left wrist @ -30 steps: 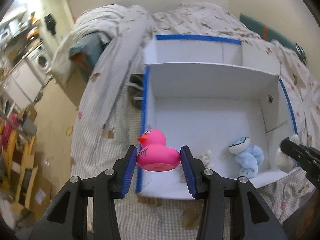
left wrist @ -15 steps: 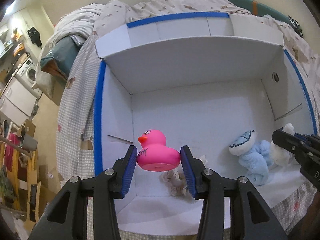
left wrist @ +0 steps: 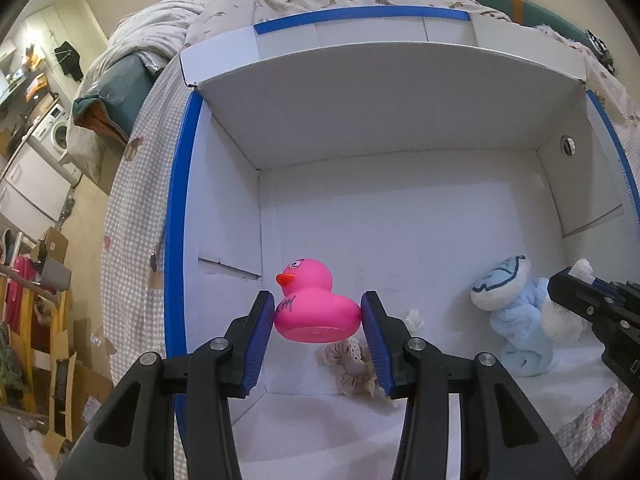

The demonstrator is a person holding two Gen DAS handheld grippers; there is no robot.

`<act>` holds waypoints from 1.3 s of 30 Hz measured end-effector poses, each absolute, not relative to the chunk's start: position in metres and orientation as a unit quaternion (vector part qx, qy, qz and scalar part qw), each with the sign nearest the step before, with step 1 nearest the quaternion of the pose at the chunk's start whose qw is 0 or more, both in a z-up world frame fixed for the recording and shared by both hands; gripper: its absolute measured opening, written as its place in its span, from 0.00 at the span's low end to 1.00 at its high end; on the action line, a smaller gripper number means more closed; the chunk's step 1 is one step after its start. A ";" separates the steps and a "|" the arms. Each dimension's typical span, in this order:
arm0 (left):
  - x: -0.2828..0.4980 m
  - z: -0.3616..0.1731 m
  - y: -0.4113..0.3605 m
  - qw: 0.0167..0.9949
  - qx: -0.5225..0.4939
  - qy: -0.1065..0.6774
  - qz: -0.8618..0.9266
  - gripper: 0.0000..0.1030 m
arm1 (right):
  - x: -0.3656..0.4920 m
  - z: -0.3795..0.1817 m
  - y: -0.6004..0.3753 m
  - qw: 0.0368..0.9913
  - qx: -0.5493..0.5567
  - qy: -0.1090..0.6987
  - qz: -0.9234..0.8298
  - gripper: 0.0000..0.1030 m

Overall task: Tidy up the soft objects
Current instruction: 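Carry the duck and the white cloth into the box with both grippers, then open the left gripper to drop the duck while the right gripper releases the cloth, then lift both open grippers out of the box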

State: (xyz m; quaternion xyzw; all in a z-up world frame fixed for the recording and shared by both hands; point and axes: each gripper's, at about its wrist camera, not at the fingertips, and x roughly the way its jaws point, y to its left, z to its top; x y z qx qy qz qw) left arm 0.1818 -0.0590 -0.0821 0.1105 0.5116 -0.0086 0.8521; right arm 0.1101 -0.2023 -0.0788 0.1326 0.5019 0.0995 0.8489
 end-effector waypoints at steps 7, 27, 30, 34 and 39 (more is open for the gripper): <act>0.181 -0.088 -0.056 0.846 0.108 0.521 -0.005 0.40 | 0.112 -0.082 -0.206 0.846 0.145 0.505 0.095 0.16; 0.180 -0.080 -0.050 0.850 0.084 0.521 0.000 0.59 | 0.110 -0.080 -0.210 0.845 0.175 0.495 0.101 0.77; 0.178 -0.078 -0.050 0.851 0.087 0.518 0.000 0.59 | 0.109 -0.078 -0.214 0.848 0.196 0.482 0.104 0.77; 0.177 -0.075 -0.050 0.852 0.084 0.516 0.001 0.60 | 0.110 -0.079 -0.217 0.845 0.202 0.485 0.101 0.77; 0.176 -0.072 -0.053 0.852 0.086 0.516 0.003 0.60 | 0.109 -0.079 -0.218 0.844 0.205 0.485 0.100 0.77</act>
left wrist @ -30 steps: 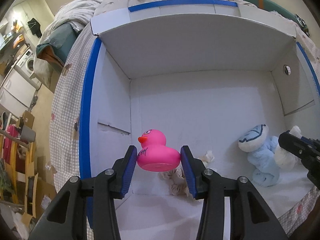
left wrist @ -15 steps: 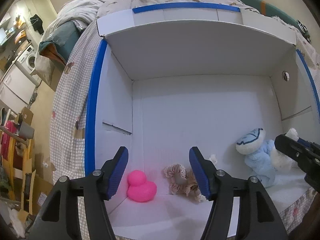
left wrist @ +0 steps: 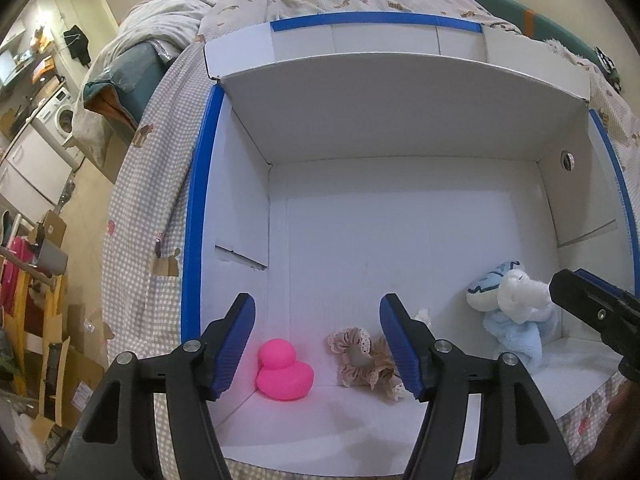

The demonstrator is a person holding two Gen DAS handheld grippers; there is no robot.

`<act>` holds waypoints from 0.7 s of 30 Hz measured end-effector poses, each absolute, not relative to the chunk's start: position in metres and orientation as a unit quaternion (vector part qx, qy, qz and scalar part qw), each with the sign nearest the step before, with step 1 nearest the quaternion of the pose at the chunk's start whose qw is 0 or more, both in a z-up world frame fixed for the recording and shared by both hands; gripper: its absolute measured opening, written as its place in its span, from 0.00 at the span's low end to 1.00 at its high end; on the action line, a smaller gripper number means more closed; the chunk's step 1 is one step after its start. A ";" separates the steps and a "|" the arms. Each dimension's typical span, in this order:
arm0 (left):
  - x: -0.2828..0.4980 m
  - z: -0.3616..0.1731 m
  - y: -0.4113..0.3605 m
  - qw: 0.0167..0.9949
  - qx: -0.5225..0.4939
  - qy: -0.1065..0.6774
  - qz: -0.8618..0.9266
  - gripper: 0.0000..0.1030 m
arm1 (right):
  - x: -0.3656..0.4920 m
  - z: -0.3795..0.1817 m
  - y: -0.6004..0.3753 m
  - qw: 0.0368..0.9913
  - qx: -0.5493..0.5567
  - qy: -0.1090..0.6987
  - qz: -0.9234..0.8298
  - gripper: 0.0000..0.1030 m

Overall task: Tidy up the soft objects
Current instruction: 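Lift both open grippers out of the box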

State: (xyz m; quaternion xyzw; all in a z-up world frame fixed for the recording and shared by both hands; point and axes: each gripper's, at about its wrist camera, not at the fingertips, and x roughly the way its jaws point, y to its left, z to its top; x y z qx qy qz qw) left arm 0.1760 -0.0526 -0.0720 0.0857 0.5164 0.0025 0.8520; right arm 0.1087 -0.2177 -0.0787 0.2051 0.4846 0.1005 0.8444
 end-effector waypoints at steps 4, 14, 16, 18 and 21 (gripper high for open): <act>0.175 -0.072 -0.052 0.851 0.082 0.518 0.004 0.60 | 0.108 -0.079 -0.218 0.844 0.207 0.484 0.104 0.77; 0.164 -0.057 -0.051 0.857 0.070 0.511 -0.002 0.60 | 0.104 -0.068 -0.219 0.854 0.204 0.468 0.105 0.77; 0.161 -0.052 -0.050 0.858 0.067 0.508 -0.002 0.60 | 0.101 -0.064 -0.218 0.856 0.203 0.463 0.106 0.77; 0.155 -0.046 -0.047 0.861 0.063 0.505 -0.003 0.60 | 0.097 -0.062 -0.218 0.857 0.201 0.462 0.107 0.77; 0.147 -0.039 -0.041 0.863 0.057 0.501 0.000 0.60 | 0.090 -0.060 -0.216 0.857 0.199 0.463 0.109 0.77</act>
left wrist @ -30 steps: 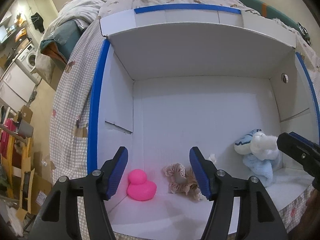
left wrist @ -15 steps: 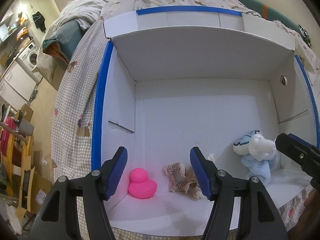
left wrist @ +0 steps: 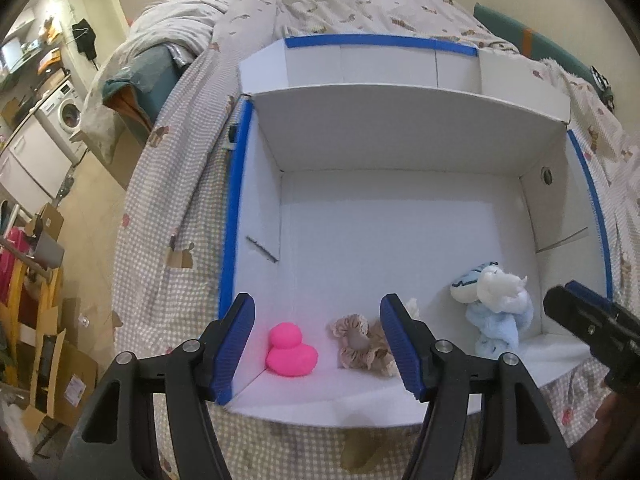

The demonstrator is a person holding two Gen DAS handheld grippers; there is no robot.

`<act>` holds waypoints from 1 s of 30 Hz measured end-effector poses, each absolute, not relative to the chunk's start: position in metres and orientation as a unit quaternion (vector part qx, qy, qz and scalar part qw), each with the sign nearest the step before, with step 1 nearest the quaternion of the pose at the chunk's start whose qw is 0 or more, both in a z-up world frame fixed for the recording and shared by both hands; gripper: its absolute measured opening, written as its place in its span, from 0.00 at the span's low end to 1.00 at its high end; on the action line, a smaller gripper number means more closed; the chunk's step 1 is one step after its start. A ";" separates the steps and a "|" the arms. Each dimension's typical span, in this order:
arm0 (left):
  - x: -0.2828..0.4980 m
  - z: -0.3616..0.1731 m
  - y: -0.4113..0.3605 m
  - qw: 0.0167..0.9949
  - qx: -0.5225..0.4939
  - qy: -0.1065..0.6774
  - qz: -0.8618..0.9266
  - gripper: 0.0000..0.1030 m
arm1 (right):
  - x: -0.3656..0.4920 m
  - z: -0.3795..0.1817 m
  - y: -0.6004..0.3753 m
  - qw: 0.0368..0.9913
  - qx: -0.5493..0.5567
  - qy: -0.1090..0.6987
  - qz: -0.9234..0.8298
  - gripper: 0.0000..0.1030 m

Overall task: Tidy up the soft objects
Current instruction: 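Lift both open grippers out of the box, then grasp the tan item on the bedspread beside the box with the left gripper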

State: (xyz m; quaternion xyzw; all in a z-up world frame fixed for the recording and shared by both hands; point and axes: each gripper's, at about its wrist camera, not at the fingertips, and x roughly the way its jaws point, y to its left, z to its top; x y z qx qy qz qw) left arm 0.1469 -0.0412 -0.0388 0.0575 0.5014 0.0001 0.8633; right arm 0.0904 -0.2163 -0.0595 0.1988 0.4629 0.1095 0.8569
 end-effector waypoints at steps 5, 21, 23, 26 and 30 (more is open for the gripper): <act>0.133 -0.031 -0.028 0.866 0.047 0.498 0.004 0.60 | 0.076 -0.055 -0.212 0.857 0.188 0.466 0.116 0.77; 0.078 -0.044 0.012 0.855 -0.007 0.519 0.011 0.61 | 0.029 -0.058 -0.208 0.857 0.169 0.473 0.114 0.78; 0.074 -0.048 0.014 0.851 -0.010 0.525 0.010 0.61 | 0.023 -0.056 -0.209 0.860 0.166 0.468 0.113 0.78; 0.069 -0.052 0.017 0.849 -0.015 0.527 0.012 0.61 | 0.016 -0.054 -0.209 0.863 0.164 0.464 0.113 0.78; 0.067 -0.055 0.018 0.848 -0.016 0.529 0.013 0.61 | 0.010 -0.065 -0.211 0.849 0.176 0.484 0.116 0.78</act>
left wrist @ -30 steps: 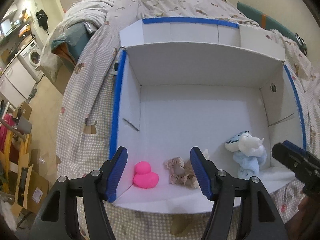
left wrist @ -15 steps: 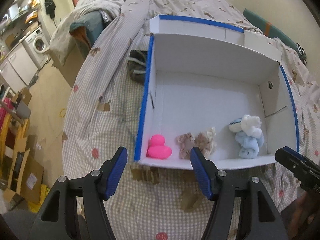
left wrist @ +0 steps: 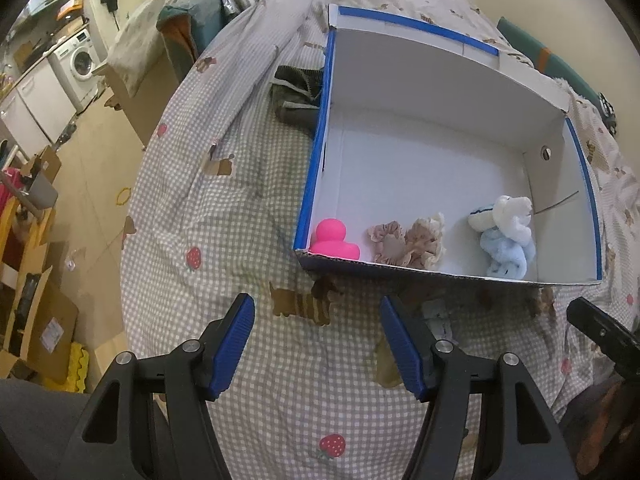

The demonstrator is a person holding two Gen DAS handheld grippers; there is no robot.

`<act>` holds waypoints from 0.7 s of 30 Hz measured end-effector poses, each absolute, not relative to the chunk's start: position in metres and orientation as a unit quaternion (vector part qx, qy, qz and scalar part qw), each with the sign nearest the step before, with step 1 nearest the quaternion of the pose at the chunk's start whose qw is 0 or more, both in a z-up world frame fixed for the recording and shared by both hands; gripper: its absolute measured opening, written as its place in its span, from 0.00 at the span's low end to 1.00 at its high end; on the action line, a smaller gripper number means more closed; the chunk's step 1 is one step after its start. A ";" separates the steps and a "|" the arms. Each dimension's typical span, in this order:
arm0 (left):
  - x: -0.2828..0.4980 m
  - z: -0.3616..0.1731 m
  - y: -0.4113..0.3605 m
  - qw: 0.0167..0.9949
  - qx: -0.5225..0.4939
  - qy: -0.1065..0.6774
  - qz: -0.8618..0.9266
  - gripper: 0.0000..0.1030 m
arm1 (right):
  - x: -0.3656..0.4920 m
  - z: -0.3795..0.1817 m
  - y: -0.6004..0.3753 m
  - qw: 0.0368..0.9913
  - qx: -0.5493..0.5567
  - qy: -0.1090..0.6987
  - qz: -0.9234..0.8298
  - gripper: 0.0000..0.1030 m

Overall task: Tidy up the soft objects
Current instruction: 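Grasp the tan item on the bedspread beside the box with the left gripper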

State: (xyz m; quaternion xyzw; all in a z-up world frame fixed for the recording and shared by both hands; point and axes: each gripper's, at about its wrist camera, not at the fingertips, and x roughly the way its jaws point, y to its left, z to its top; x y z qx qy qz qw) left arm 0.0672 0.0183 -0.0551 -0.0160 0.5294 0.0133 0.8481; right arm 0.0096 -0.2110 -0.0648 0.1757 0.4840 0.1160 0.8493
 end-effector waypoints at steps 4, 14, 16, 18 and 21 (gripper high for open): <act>0.068 -0.060 0.018 0.845 -0.018 0.535 0.016 0.61 | 0.011 -0.073 -0.209 0.845 0.169 0.496 0.109 0.78; 0.070 -0.065 0.029 0.845 -0.022 0.532 0.045 0.61 | 0.020 -0.095 -0.206 0.829 0.161 0.531 0.075 0.78; 0.070 -0.065 0.035 0.846 -0.030 0.530 0.056 0.61 | 0.022 -0.102 -0.208 0.822 0.159 0.544 0.059 0.78; 0.071 -0.067 0.039 0.843 -0.039 0.534 0.058 0.61 | 0.023 -0.109 -0.213 0.814 0.169 0.553 0.048 0.78; 0.072 -0.075 0.034 0.834 -0.047 0.548 0.038 0.61 | 0.026 -0.114 -0.216 0.807 0.182 0.560 0.040 0.78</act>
